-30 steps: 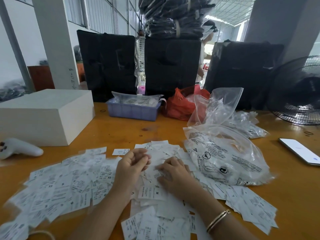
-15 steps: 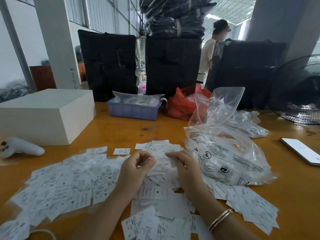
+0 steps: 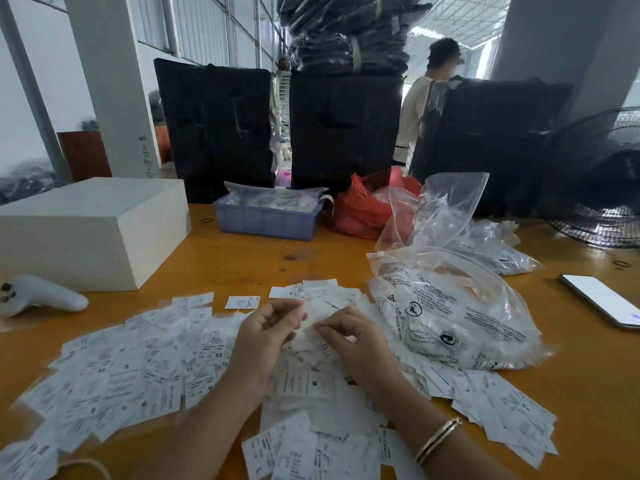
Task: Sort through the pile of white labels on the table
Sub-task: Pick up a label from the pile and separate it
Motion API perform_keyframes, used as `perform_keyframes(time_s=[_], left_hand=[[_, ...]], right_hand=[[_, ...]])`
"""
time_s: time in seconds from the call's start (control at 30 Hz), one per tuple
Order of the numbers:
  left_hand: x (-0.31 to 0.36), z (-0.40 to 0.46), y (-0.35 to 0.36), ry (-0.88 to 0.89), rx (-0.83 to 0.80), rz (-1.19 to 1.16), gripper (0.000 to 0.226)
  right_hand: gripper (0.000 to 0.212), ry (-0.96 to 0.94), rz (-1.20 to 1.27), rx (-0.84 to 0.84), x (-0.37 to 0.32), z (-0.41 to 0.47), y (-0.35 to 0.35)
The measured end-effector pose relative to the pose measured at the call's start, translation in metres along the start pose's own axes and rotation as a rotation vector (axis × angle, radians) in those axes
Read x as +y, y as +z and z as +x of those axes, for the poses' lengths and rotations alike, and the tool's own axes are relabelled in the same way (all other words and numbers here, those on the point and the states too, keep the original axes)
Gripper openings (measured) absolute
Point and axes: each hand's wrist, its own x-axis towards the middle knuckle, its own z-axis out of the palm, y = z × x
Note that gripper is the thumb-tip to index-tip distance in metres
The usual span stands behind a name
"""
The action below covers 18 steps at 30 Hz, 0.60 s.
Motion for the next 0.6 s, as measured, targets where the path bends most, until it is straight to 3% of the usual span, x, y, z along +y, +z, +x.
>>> perform_keyframes(time_s=[0.2, 0.3, 0.47, 0.6], left_hand=[[-0.003, 0.004, -0.003, -0.029, 0.098, -0.024, 0.011], [-0.002, 0.004, -0.003, -0.022, 0.094, -0.022, 0.017], [-0.002, 0.005, -0.004, -0.042, 0.093, -0.042, 0.03], [-0.001, 0.007, -0.006, 0.005, 0.128, -0.052, 0.016]], right_hand=[[0.025, 0.116, 0.129, 0.034, 0.003, 0.001, -0.001], [0.035, 0.163, 0.16, -0.038, 0.002, 0.0, -0.001], [0.031, 0.15, -0.021, -0.116, 0.002, 0.0, 0.003], [0.039, 0.064, -0.301, -0.171, 0.003, -0.002, 0.014]])
